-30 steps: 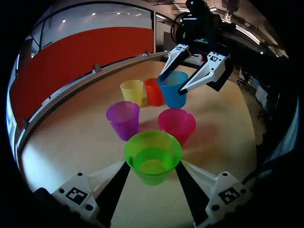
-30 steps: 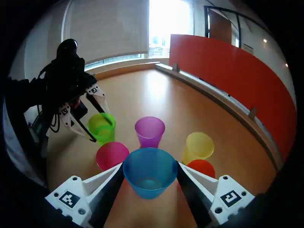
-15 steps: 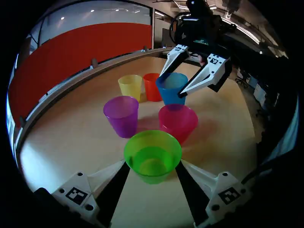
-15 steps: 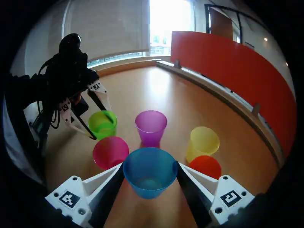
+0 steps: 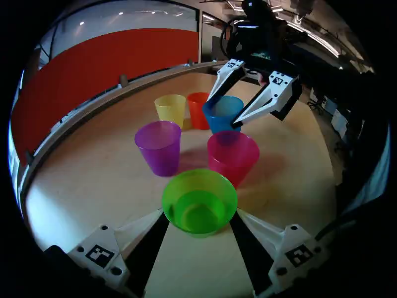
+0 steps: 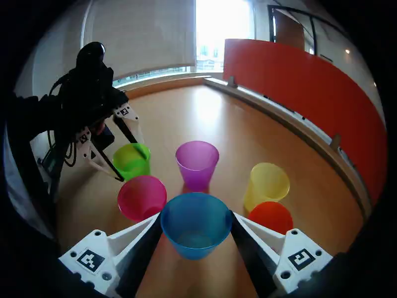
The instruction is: Pour water
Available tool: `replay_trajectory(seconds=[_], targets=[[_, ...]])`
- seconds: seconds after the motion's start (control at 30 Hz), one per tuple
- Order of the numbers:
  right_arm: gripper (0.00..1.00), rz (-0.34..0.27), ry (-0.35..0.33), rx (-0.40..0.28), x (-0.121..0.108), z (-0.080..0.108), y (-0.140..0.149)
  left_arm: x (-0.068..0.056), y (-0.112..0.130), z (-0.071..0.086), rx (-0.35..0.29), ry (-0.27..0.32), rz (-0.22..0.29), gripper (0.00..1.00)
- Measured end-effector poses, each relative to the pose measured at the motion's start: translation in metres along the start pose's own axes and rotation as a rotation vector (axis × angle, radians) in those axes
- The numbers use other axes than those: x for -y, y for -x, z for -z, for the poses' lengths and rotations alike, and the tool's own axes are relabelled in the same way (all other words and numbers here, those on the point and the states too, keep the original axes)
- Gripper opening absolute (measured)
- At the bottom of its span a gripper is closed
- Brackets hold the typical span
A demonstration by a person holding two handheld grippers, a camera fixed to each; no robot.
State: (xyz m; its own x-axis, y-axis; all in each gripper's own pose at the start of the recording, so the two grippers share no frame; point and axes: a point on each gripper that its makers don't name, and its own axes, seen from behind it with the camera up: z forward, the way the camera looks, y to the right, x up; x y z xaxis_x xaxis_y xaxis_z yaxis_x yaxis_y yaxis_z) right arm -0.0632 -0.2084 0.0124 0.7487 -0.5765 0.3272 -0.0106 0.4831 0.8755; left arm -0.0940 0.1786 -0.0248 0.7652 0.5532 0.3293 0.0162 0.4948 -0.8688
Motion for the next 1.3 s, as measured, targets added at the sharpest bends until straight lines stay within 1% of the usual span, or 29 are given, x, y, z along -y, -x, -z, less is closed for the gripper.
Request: replay_trajectory(seconds=[0.67,1.17,1.3], targets=[[0.94,0.008,-0.007,-0.003,0.002,-0.01,0.015,-0.001,0.002,0.0,0.0,-0.005,-0.015,0.83],[0.95,0.012,-0.002,0.005,0.003,-0.005,0.021,-0.001,0.004,0.0,0.0,-0.004,-0.004,0.83],[0.95,0.004,0.001,0.004,0.003,-0.004,0.023,-0.001,0.007,-0.001,0.006,-0.008,0.005,0.86]])
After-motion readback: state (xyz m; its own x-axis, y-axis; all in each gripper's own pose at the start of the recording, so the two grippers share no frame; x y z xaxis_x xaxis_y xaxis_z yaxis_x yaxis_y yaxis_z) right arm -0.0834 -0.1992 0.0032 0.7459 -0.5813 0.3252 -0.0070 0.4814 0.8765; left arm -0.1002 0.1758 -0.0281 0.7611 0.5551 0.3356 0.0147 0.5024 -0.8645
